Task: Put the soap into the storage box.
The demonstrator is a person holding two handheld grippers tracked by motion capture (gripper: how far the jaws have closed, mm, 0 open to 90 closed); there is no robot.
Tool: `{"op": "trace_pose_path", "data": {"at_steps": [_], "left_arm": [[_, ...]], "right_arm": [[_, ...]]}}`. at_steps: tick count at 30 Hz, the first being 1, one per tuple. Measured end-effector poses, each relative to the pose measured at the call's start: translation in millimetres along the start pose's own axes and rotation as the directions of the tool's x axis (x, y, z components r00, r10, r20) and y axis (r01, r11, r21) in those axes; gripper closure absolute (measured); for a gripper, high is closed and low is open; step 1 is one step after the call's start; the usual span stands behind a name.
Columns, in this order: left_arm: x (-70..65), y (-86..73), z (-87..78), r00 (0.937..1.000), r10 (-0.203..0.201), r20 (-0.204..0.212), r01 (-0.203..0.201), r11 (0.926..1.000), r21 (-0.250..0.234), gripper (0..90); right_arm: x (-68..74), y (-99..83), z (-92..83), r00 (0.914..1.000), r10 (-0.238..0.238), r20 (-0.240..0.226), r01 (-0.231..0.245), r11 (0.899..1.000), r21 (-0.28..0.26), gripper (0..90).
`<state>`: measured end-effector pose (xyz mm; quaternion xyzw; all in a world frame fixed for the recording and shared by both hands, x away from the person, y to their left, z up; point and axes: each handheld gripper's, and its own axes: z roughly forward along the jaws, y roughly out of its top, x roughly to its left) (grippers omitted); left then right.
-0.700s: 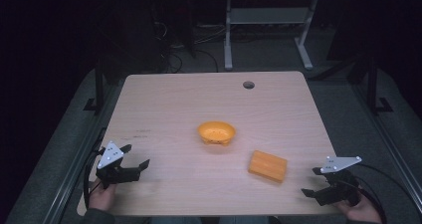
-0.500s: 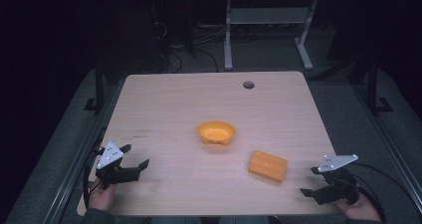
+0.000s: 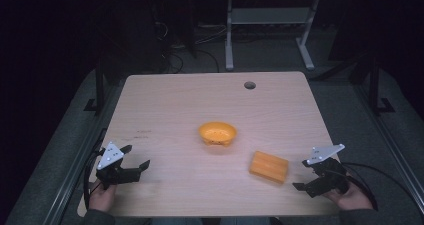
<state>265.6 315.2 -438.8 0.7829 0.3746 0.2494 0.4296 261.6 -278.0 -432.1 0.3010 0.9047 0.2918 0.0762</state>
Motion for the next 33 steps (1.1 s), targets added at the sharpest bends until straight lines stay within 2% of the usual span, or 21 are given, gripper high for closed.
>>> {"op": "trace_pose_path", "data": {"at_steps": [4,8,13,33], "left_arm": [[0.0,0.2,-0.2,1.0000,0.000,0.000,0.000,1.0000,-0.003,14.2],[0.2,0.1,-0.2,1.0000,-0.002,0.000,0.002,1.0000,-0.006,14.2],[0.0,-0.1,-0.4,1.0000,-0.006,-0.001,0.006,1.0000,-0.006,14.2],[0.7,0.2,-0.9,1.0000,-0.003,-0.001,0.003,1.0000,-0.009,14.2]], "right_arm": [[0.2,15.9,1.5,0.9994,-0.033,-0.009,0.033,0.999,0.007,14.5],[0.0,23.6,3.1,0.9991,-0.039,-0.016,0.039,0.999,0.011,14.5],[0.3,36.3,6.9,0.9972,-0.069,-0.027,0.070,0.997,0.015,14.5],[2.0,63.3,23.5,0.9902,-0.128,-0.054,0.131,0.990,0.043,14.5]]}}
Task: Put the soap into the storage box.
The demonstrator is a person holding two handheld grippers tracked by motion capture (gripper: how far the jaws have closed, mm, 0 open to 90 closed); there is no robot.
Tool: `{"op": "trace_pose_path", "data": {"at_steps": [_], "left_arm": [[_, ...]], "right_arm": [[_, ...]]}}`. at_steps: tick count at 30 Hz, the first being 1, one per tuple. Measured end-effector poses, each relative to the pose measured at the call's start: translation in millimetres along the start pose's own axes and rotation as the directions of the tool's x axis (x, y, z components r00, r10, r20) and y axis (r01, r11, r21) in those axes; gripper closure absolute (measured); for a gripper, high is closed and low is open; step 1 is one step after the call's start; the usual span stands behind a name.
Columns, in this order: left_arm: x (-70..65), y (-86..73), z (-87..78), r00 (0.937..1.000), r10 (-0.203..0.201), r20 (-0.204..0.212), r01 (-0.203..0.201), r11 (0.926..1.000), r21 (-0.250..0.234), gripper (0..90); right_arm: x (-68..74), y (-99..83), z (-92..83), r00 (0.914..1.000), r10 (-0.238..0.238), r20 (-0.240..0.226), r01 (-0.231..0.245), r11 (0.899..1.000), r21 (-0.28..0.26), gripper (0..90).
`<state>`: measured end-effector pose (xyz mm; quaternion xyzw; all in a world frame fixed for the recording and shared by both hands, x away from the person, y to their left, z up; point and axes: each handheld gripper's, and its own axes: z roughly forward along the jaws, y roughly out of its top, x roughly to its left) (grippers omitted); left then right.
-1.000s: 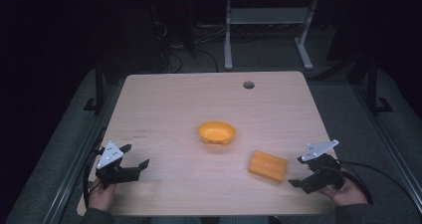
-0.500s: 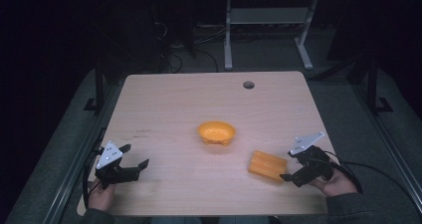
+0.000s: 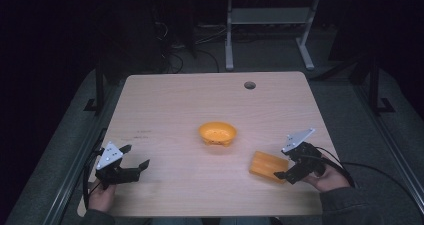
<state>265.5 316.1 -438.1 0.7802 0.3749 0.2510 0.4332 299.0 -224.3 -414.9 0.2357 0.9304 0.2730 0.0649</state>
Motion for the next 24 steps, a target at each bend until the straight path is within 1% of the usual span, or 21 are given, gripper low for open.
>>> {"op": "trace_pose_path", "data": {"at_steps": [5,10,15,20,23,24], "left_arm": [[0.2,0.1,-0.3,1.0000,0.000,0.001,0.000,1.0000,-0.001,14.2],[0.3,0.2,-0.5,1.0000,-0.001,0.002,0.001,1.0000,0.000,14.2],[0.3,0.3,-0.4,1.0000,-0.001,0.002,0.001,1.0000,-0.001,14.2],[0.2,0.3,-0.1,1.0000,0.000,0.002,0.000,1.0000,-0.002,14.2],[0.1,0.4,0.0,1.0000,-0.001,0.003,0.001,1.0000,-0.002,14.2],[0.1,0.4,-0.1,1.0000,0.000,0.003,0.000,1.0000,-0.003,14.2]], "right_arm": [[-0.5,4.4,5.2,0.9999,-0.010,-0.008,0.010,1.000,0.005,14.5],[-1.5,10.7,13.1,0.9993,-0.031,-0.021,0.031,0.999,0.012,14.5],[-1.6,13.2,17.9,0.9992,-0.031,-0.027,0.032,0.999,0.016,14.5],[-1.0,15.6,26.0,0.9985,-0.032,-0.044,0.033,0.999,0.035,14.5],[-0.9,16.0,29.4,0.9985,-0.028,-0.046,0.030,0.998,0.048,14.2],[-1.1,16.1,32.4,0.9985,-0.033,-0.044,0.035,0.998,0.054,14.2]]}}
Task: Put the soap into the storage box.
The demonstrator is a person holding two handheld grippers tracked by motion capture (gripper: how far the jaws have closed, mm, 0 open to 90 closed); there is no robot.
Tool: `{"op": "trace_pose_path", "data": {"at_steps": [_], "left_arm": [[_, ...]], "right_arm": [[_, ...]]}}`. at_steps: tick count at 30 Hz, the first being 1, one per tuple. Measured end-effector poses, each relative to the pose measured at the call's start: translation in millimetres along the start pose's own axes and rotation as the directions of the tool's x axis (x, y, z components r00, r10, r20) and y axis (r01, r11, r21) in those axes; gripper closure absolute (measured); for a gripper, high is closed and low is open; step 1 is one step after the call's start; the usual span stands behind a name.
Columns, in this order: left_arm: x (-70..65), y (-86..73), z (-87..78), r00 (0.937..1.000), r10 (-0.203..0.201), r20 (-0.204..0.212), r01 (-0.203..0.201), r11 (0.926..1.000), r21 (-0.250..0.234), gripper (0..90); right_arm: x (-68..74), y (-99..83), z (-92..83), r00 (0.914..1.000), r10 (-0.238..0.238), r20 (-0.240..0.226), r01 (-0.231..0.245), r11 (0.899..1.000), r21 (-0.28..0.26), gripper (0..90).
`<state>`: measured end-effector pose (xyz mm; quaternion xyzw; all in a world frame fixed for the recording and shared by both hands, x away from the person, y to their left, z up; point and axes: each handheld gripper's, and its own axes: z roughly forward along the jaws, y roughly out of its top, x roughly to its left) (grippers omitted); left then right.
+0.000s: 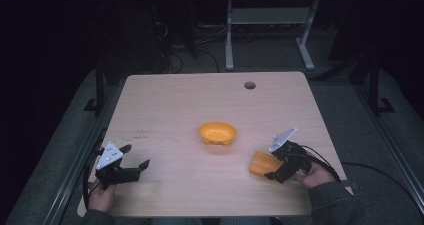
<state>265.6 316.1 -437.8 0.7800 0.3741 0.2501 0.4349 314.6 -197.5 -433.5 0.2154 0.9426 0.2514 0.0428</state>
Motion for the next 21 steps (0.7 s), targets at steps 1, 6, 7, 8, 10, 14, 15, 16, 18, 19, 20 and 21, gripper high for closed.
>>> {"op": "trace_pose_path", "data": {"at_steps": [1,6,7,8,10,14,15,16,18,19,20,21], "left_arm": [[0.0,0.0,0.0,1.0000,0.000,0.000,0.000,1.0000,0.000,14.2],[0.2,0.1,0.1,1.0000,0.001,0.001,-0.001,1.0000,0.000,14.2],[0.2,0.0,0.1,1.0000,0.000,0.001,0.000,1.0000,0.000,14.2],[0.2,0.1,0.1,1.0000,0.000,0.002,0.000,1.0000,0.000,14.2],[0.2,0.1,0.0,1.0000,0.000,0.001,0.000,1.0000,-0.001,14.2],[0.4,0.2,-0.4,1.0000,-0.002,0.000,0.002,1.0000,-0.002,14.2],[0.4,0.2,-0.4,1.0000,-0.002,0.000,0.002,1.0000,-0.002,14.3],[0.6,0.1,-0.3,1.0000,-0.003,0.000,0.003,1.0000,-0.001,14.2],[0.5,0.2,-0.2,1.0000,-0.001,0.001,0.001,1.0000,0.000,14.2],[0.5,0.2,-0.2,1.0000,-0.001,0.001,0.001,1.0000,0.000,14.2],[0.3,0.2,-0.1,1.0000,-0.001,0.002,0.001,1.0000,0.000,14.2],[0.3,0.2,-0.1,1.0000,-0.001,0.002,0.001,1.0000,0.001,14.2]], "right_arm": [[0.0,0.0,0.0,1.0000,0.000,0.000,0.000,1.000,0.000,14.2],[-1.4,0.0,7.2,1.0000,-0.003,-0.004,0.003,1.000,0.028,14.5],[-1.8,-0.2,8.1,1.0000,0.001,-0.006,0.000,1.000,0.031,14.5],[-2.2,-0.3,9.2,1.0000,0.003,-0.008,-0.003,0.999,0.033,14.5],[-2.8,-0.7,11.7,0.9999,-0.001,-0.013,0.002,0.999,0.037,14.6],[-2.9,-1.4,15.9,0.9999,0.005,-0.014,-0.005,0.999,0.042,14.9],[-2.9,-1.4,15.9,0.9999,0.005,-0.014,-0.005,0.999,0.042,14.9],[-3.0,-1.6,17.6,0.9999,0.006,-0.015,-0.006,0.999,0.044,15.0],[-2.8,-1.7,18.8,0.9999,0.004,-0.014,-0.003,0.999,0.045,15.7],[-2.8,-1.7,18.8,0.9999,0.004,-0.014,-0.003,0.999,0.045,15.7],[-2.8,-1.7,19.1,0.9999,0.003,-0.016,-0.002,0.999,0.045,15.8],[-2.7,-1.6,19.6,0.9999,0.004,-0.014,-0.003,0.999,0.044,15.8]]}}
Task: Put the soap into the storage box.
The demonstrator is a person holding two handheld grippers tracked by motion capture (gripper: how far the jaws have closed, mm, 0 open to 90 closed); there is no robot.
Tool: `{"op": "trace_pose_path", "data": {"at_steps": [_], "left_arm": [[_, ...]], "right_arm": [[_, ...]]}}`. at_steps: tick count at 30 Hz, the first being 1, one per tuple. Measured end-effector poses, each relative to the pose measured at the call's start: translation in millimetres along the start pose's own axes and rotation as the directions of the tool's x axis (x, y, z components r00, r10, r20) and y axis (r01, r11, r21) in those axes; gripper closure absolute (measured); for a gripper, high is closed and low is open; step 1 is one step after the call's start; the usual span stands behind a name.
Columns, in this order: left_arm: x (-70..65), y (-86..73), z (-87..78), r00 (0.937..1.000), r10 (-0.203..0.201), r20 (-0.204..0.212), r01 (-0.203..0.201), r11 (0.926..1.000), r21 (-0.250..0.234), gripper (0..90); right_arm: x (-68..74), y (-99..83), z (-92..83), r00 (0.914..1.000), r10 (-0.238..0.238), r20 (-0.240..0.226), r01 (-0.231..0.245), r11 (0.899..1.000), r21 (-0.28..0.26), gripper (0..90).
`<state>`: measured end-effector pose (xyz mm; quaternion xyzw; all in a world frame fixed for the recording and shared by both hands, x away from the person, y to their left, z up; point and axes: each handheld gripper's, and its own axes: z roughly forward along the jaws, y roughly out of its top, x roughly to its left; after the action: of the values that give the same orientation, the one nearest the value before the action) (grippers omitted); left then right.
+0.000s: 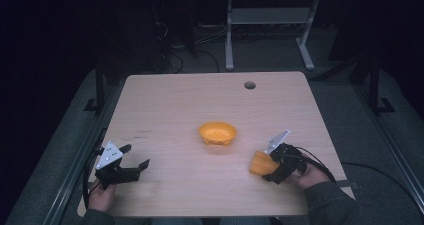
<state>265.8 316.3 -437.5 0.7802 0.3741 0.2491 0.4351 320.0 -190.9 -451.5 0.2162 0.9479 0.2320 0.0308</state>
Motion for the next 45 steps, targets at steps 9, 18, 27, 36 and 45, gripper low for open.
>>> {"op": "trace_pose_path", "data": {"at_steps": [9,18,27,36,45], "left_arm": [[0.1,0.0,0.3,1.0000,0.000,-0.001,0.000,1.0000,-0.001,14.2],[0.4,-0.1,-0.2,1.0000,-0.002,-0.002,0.002,1.0000,-0.001,14.2],[0.5,0.0,-0.4,1.0000,-0.002,-0.004,0.002,1.0000,-0.004,14.2],[0.9,0.5,-1.5,1.0000,0.002,-0.005,-0.002,1.0000,0.003,14.2],[0.2,1.1,-1.3,1.0000,0.009,-0.001,-0.009,1.0000,0.001,14.2]], "right_arm": [[-0.5,-0.1,1.7,0.9999,-0.010,0.010,0.010,1.000,0.001,18.8],[0.5,0.2,1.2,0.9990,-0.041,0.016,0.041,0.999,0.002,20.2],[0.6,-0.5,-2.8,0.9988,-0.048,0.008,0.048,0.999,-0.015,20.7],[-2.6,8.7,-13.3,0.9976,-0.067,0.017,0.068,0.997,-0.029,20.7],[-10.0,24.2,-19.0,0.9951,-0.098,0.003,0.098,0.994,-0.038,20.7]]}}
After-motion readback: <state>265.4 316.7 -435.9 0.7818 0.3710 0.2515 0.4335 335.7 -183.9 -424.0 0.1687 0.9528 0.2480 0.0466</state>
